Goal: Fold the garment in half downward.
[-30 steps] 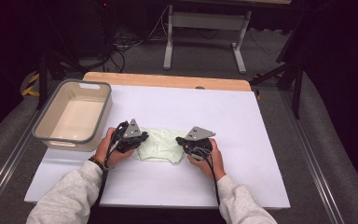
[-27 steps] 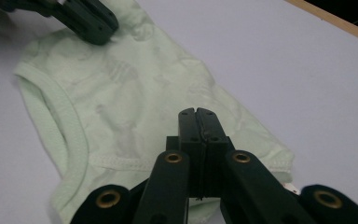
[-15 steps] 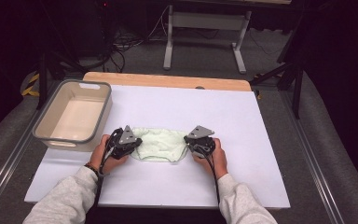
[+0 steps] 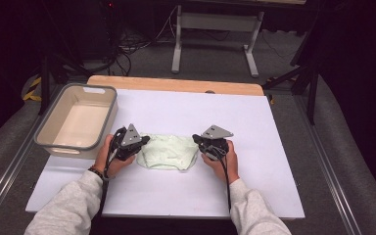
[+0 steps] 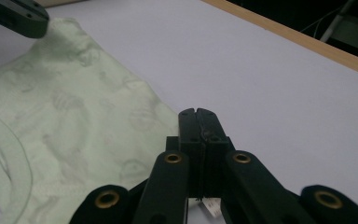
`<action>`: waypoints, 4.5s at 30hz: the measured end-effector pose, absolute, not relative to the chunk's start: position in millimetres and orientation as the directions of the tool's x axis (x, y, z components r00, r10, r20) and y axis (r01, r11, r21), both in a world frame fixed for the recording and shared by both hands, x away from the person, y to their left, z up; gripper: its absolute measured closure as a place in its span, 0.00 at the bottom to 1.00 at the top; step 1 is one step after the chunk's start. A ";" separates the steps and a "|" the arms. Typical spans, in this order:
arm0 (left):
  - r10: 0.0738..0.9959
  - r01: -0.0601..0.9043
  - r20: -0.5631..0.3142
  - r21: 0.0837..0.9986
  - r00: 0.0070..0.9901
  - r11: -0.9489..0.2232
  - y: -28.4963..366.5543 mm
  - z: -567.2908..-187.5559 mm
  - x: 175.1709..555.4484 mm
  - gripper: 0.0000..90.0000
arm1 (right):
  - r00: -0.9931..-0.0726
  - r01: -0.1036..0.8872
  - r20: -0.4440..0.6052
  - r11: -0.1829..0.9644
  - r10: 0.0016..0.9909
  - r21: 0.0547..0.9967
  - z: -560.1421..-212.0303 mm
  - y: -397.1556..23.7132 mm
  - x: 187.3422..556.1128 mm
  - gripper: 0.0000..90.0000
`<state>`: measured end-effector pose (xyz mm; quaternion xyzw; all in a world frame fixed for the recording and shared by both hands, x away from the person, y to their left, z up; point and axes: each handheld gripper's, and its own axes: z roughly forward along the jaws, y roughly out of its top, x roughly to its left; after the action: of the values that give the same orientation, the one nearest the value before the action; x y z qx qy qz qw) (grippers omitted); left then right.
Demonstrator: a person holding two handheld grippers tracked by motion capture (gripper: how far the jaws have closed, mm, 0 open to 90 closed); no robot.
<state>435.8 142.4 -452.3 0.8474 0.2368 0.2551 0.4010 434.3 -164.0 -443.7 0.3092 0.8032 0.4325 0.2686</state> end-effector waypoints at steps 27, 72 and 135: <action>0.676 0.309 0.178 0.787 0.715 -0.534 148.8 -473.6 450.9 1.00 | -0.638 0.392 -0.184 0.520 0.748 0.759 -463.2 -146.2 466.3 1.00; 0.697 0.323 0.145 0.808 0.702 -0.493 152.6 -470.2 461.0 1.00 | -0.690 0.365 -0.250 0.625 0.679 0.690 -457.8 -83.9 474.8 1.00; 0.696 0.172 0.218 0.879 0.684 -0.445 155.2 -444.9 437.8 0.60 | -0.599 0.217 -0.191 0.388 0.777 0.896 -429.2 -174.9 436.4 0.70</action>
<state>437.8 155.2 -444.9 0.7989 0.2716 0.2902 0.4515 436.4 -174.9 -429.2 0.3218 0.7728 0.4500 0.3111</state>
